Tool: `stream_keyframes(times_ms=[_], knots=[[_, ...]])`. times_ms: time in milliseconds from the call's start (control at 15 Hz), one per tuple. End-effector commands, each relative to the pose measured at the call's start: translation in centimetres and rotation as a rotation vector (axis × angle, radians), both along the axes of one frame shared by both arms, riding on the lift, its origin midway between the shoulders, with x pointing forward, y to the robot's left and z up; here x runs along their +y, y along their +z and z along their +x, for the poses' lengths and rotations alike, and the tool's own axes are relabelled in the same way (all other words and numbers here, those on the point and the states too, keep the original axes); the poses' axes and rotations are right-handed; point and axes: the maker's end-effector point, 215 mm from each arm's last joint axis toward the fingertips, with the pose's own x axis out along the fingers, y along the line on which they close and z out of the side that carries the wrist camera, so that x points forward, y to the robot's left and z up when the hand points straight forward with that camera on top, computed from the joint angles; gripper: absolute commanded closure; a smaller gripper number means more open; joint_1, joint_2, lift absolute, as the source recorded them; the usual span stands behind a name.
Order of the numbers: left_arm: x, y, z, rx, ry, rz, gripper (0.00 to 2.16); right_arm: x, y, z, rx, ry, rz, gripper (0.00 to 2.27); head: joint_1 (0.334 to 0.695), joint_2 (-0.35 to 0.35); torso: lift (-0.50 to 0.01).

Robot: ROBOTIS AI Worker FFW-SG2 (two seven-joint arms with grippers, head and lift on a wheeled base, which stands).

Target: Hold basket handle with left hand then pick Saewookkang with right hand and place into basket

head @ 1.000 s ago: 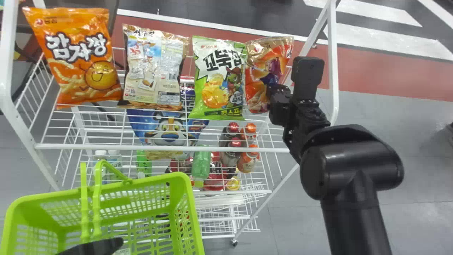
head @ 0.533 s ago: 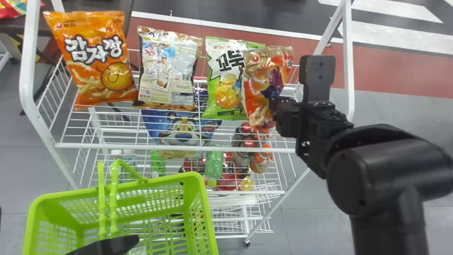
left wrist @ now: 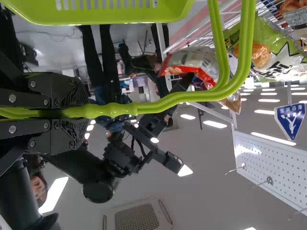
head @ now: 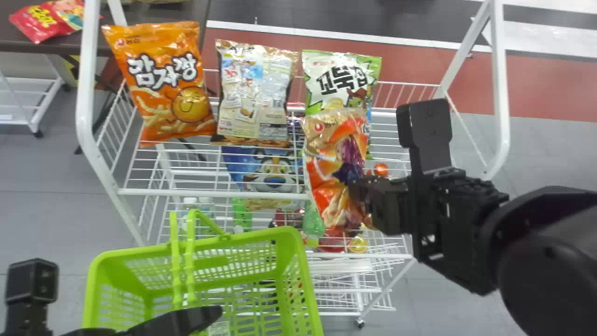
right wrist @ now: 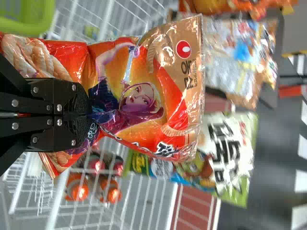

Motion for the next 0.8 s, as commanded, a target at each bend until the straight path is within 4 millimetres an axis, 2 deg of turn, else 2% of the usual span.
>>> stream_keyframes(times_ms=[0,200,333,467,733], knots=[[-0.1,-0.1,-0.3,0.032,-0.007,-0.009,2.15,3.5,0.0,-1.9,0.020,0.087,0.034,2.25,0.695,-0.074,-0.019],[-0.1,-0.1,-0.3,0.033,-0.007,-0.011,2.15,7.7,0.0,-4.2,0.028,0.184,0.053,2.25,0.695,-0.005,-0.019],[0.0,-0.2,-0.4,0.037,-0.005,-0.011,2.15,9.6,-0.1,-5.4,0.037,0.228,0.065,2.24,0.695,0.046,-0.019],[0.0,-0.3,-0.4,0.041,-0.005,-0.014,2.15,11.6,-0.3,-7.6,0.066,0.282,0.110,2.24,0.695,0.109,-0.019],[0.0,-0.3,-0.2,0.039,-0.004,-0.016,2.15,13.3,-1.6,-11.5,0.127,0.330,0.140,2.24,0.695,0.179,-0.019]])
